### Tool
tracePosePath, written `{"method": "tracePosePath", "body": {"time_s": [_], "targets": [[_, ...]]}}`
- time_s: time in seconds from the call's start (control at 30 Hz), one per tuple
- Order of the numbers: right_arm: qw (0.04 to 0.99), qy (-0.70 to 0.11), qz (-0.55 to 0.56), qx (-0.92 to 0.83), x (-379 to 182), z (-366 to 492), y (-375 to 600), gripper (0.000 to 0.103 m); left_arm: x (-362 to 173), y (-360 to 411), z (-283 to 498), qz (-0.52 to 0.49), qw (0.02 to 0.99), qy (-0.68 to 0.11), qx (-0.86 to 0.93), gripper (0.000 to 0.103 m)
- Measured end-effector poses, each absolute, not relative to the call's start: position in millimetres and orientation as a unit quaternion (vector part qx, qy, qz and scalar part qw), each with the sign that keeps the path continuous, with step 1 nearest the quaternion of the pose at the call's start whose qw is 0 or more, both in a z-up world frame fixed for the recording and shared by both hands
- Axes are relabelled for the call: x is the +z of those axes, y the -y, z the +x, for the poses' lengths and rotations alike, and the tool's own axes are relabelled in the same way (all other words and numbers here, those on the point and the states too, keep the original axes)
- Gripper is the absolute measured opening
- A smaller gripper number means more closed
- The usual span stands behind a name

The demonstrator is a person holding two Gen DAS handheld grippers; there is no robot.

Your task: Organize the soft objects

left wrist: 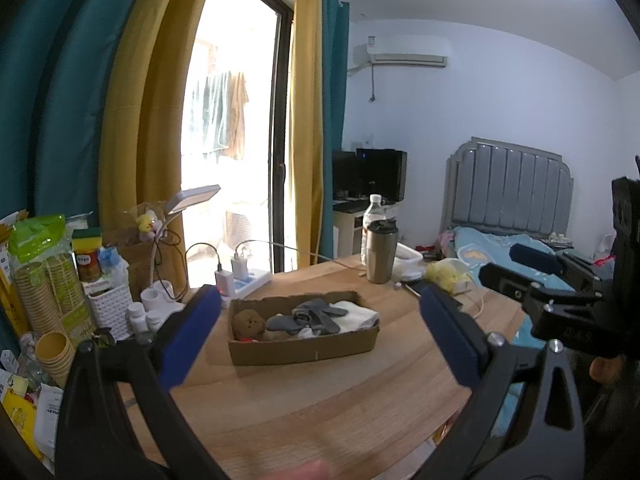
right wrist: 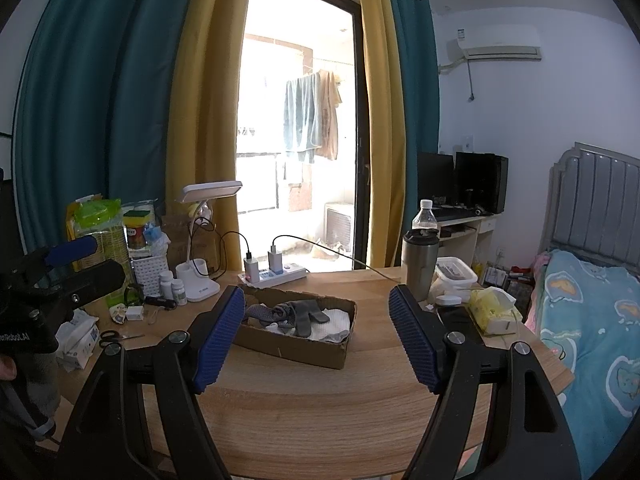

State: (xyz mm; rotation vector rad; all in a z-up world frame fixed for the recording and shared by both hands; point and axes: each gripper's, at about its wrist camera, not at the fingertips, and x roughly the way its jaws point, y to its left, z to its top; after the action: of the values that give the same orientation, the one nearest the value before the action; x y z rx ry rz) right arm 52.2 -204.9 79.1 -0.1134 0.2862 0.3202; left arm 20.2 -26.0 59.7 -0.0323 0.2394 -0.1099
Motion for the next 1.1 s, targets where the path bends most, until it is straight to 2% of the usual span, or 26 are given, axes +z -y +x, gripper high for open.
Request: {"method": "tracePosePath", "body": {"time_s": [1.1], "targets": [[0.975,-0.143,-0.057,0.158,80.1,52.3,203.8,0.078,54.5,26.3,21.4,-0.005,0.991,-0.125,-0.053,0.101]]}}
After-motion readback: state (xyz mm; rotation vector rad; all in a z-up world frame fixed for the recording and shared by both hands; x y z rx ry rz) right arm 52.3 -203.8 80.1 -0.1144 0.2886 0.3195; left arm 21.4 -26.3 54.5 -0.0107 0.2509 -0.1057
